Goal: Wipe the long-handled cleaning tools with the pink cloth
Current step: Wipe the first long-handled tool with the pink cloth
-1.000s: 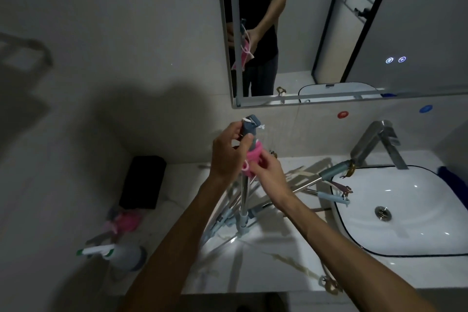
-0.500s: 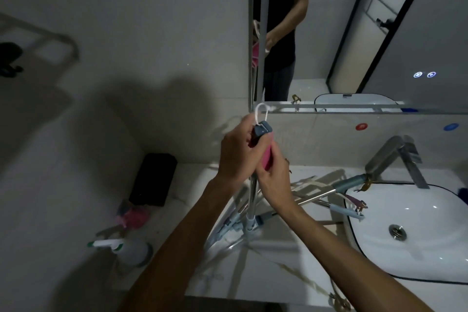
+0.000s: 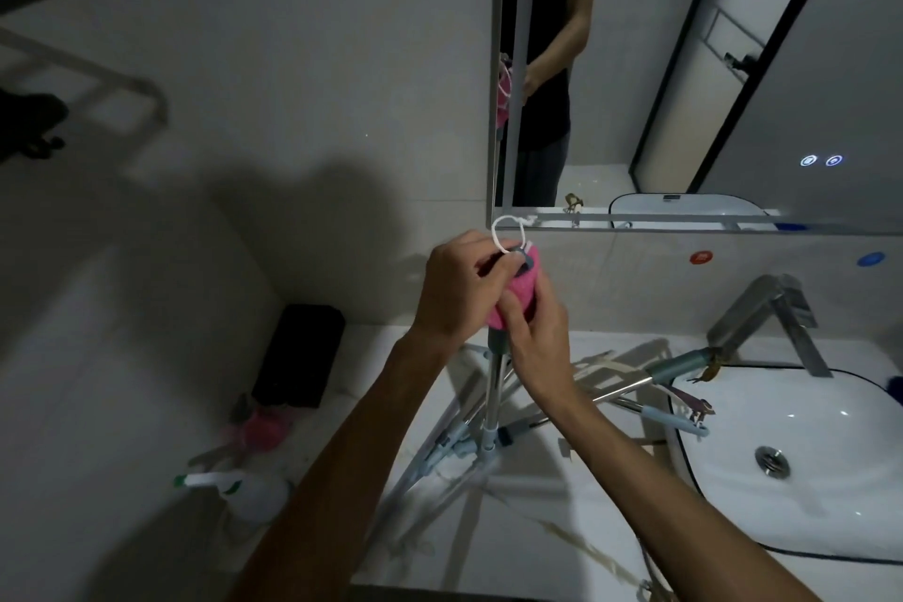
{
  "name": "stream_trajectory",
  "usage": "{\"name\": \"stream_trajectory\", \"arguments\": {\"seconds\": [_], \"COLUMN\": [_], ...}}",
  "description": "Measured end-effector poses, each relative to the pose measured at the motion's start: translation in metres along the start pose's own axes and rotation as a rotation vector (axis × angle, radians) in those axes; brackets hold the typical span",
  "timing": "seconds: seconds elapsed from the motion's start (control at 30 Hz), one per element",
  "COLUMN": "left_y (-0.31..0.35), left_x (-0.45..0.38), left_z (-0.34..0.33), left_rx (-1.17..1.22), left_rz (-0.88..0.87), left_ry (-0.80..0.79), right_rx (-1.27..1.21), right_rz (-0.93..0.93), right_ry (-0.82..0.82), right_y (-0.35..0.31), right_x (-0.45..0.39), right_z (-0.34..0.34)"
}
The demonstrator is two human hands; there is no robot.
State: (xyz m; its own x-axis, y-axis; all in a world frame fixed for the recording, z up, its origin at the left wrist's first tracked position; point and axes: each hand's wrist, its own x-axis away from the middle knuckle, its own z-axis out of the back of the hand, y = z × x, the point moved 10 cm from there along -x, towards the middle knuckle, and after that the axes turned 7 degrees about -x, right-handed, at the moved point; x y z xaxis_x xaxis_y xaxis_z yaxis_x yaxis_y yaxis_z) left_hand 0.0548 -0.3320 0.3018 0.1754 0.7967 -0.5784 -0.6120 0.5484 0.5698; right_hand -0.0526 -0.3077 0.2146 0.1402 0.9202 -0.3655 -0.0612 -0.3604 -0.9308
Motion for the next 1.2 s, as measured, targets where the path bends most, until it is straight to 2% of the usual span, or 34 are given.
{"name": "stream_trajectory", "arguments": {"seconds": [0.27, 0.43, 0.6, 0.9, 1.07, 1.2], "left_y": [-0.035, -0.02, -0.007, -0.008, -0.001, 0.004], "left_x": [0.001, 0.009, 0.017, 0.027, 0.03, 0.031], "left_z": [0.003, 0.001, 0.006, 0.016, 0.014, 0.013], "left_rx": [0.103, 0.13, 0.214, 0.202, 0.195, 0.188], "left_rz": [0.248, 0.253, 0.252, 0.283, 0.226, 0.204], "left_ry": [-0.024, -0.02, 0.063, 0.105, 0.022, -0.003], "right_rx": [0.067, 0.044, -0.005, 0.047, -0.017, -0.051], "right_rz": [-0.03, -0.028, 0.074, -0.064, -0.289, -0.323], "right_ry": [-0.108, -0.055, -0.001, -0.199, -0.194, -0.204], "right_y": [0.013, -0.002, -0.027, -0.002, 0.019, 0.018], "right_x": [0.0, 0.003, 0.0, 0.018, 0.037, 0.039], "right_z": [-0.017, -0.011, -0.008, -0.018, -0.009, -0.004]}}
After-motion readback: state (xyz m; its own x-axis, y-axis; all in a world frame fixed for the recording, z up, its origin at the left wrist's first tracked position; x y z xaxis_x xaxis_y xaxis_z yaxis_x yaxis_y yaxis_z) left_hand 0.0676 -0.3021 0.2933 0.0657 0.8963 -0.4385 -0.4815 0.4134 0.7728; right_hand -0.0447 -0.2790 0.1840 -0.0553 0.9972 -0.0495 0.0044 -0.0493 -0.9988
